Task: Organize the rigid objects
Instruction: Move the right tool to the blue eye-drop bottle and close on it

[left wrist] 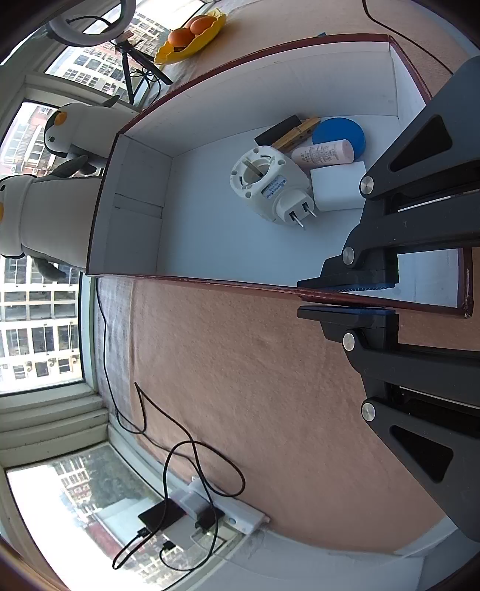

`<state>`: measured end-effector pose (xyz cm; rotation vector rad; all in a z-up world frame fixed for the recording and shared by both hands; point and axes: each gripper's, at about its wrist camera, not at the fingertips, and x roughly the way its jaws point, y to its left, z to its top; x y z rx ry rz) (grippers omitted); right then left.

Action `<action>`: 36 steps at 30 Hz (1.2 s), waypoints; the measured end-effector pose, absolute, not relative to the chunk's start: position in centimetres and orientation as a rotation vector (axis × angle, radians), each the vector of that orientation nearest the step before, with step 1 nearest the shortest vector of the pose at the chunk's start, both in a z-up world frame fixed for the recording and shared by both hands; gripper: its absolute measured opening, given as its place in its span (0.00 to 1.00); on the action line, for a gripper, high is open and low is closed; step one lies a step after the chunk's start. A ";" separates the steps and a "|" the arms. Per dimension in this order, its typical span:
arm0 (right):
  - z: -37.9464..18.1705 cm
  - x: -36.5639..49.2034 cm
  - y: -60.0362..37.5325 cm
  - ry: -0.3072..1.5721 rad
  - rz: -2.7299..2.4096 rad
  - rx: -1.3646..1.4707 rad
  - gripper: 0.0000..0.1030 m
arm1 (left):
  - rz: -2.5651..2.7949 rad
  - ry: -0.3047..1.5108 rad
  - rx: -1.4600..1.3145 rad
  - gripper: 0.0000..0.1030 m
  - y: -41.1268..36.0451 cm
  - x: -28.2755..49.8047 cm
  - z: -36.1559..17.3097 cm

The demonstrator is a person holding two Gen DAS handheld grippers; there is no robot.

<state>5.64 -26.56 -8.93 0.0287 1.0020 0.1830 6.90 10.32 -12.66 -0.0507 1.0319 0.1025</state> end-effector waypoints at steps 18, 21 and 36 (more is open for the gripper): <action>-12.8 9.7 -23.0 1.100 0.309 0.016 0.45 | 0.136 1.044 -0.059 0.05 10.2 6.5 -12.7; -13.3 11.0 -22.2 1.111 0.321 0.012 0.45 | 0.144 1.045 -0.061 0.05 10.3 6.3 -12.7; -16.3 13.9 -18.2 1.161 0.395 -0.234 0.47 | 0.167 1.048 -0.062 0.07 10.1 6.3 -12.6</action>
